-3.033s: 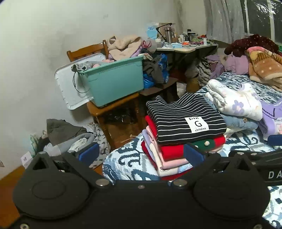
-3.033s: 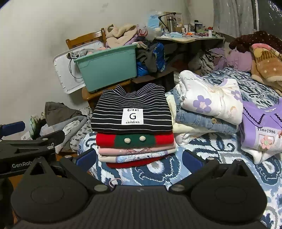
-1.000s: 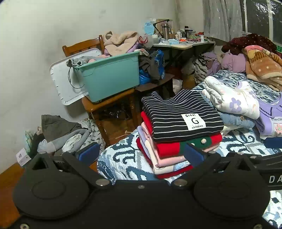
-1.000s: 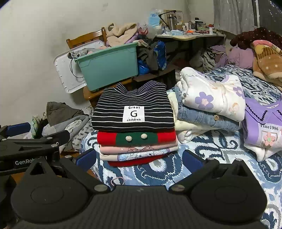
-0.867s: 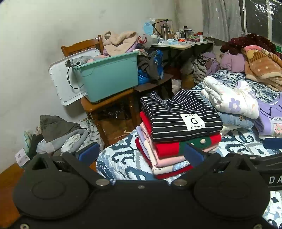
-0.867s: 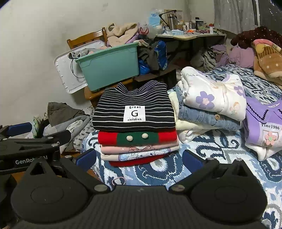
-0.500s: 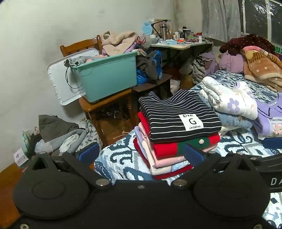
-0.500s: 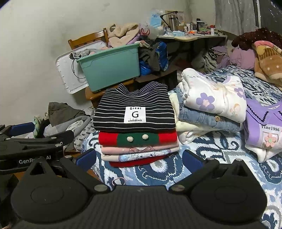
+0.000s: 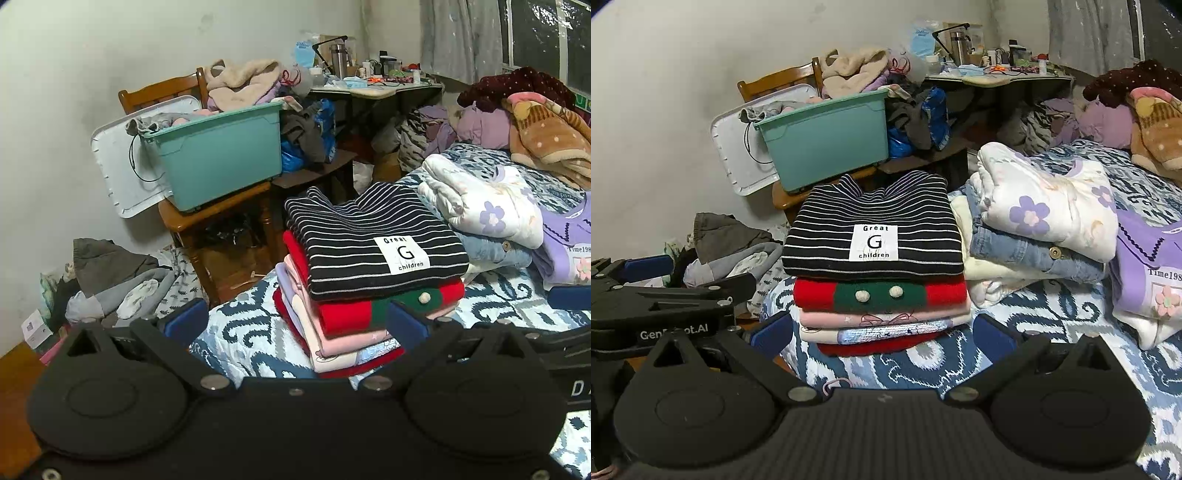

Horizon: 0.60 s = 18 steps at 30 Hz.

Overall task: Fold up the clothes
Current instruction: 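Move both grippers toward the striped shirt atop the folded stack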

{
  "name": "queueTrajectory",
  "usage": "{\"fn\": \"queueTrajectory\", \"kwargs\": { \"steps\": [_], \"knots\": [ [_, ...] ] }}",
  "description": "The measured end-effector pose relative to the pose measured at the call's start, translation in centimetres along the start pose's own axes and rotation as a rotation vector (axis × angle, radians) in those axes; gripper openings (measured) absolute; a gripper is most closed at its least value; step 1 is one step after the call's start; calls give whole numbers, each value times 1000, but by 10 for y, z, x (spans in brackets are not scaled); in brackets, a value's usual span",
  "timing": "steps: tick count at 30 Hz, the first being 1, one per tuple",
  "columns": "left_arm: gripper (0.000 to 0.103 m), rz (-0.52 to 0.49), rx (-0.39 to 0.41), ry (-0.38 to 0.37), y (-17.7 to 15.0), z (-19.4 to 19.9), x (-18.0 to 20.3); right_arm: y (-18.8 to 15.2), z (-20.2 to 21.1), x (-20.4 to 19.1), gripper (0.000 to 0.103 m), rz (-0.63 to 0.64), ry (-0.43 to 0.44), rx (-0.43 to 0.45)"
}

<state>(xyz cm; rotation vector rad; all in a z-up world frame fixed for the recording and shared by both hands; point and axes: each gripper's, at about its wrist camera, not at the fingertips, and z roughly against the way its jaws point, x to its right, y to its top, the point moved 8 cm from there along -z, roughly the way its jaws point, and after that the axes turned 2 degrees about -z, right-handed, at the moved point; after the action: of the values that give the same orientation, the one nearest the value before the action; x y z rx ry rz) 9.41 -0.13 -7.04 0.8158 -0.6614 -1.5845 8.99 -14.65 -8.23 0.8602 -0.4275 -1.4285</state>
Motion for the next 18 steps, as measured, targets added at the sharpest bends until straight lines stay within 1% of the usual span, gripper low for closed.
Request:
{"fn": "queueTrajectory", "kwargs": {
  "steps": [8,13,18],
  "knots": [
    [103,-2,-10,-16,2,-19,0,3,-20,5,103,-5,11,-10],
    [103,-4,1,-47,5,-30,1,5,-30,9,103,-5,46,3],
    [103,8,4,-75,11,-44,1,12,-38,17,103,-16,59,30]
  ]
}}
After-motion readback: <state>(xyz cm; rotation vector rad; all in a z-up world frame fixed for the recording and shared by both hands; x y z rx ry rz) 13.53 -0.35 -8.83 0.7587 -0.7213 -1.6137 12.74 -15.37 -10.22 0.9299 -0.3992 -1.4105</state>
